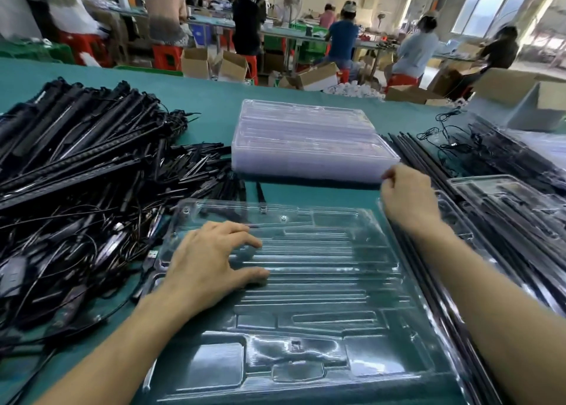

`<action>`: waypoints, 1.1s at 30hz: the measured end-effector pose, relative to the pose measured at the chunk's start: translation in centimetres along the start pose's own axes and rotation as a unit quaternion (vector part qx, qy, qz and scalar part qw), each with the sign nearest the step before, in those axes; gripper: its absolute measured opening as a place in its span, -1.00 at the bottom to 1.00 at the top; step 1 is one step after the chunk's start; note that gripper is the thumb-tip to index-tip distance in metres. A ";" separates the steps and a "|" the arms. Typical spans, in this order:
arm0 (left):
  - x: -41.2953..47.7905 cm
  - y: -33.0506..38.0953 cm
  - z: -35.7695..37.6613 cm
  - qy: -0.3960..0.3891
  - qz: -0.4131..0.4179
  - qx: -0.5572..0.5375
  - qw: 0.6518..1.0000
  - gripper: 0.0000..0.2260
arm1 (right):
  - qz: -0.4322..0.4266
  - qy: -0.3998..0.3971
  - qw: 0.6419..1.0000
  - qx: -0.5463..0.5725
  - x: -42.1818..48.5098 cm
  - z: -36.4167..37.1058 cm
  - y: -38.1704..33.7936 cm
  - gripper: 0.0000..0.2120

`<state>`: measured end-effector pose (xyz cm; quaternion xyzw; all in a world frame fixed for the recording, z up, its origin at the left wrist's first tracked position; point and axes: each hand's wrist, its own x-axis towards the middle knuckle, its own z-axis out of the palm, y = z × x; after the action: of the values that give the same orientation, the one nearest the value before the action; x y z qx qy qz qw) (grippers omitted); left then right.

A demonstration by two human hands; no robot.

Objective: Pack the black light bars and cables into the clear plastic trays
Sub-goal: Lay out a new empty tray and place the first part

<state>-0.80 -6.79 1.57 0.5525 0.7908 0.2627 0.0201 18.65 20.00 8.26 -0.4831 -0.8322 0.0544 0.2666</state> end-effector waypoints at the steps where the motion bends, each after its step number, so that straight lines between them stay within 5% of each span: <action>1: -0.1 0.0 0.1 0.005 0.001 0.008 1.000 -0.52 | 0.033 -0.006 0.999 -0.035 1.5 0.3 1.2 -0.78; 4: -0.2 -0.1 0.3 0.013 0.004 0.017 1.000 -0.52 | 0.118 -0.070 0.981 -0.141 4.5 1.3 3.7 -0.67; 8: 0.0 -0.4 0.2 0.024 -0.001 0.016 1.000 -0.51 | 0.181 -0.110 0.966 -0.150 5.7 2.2 5.1 -0.63; 21: 0.6 -0.5 0.2 0.016 -0.012 0.009 1.000 -0.36 | 0.276 -0.057 0.952 -0.121 7.0 4.4 7.0 -0.56; 28: 0.7 -0.3 0.2 0.007 -0.003 0.019 1.000 -0.38 | 0.329 0.051 0.942 -0.041 8.5 4.1 6.1 -0.52; 31: 0.7 -0.3 0.2 0.011 -0.002 0.016 1.000 -0.39 | 0.314 0.167 0.931 0.086 9.5 2.7 5.3 -0.67; 33: 0.7 -0.3 0.2 0.015 0.000 0.013 1.000 -0.39 | 0.300 0.278 0.888 0.210 9.8 1.4 4.6 -0.73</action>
<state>-1.32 -6.15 1.49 0.5485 0.7943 0.2611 0.0009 17.68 30.79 9.28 -0.6375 -0.5090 0.1691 0.5531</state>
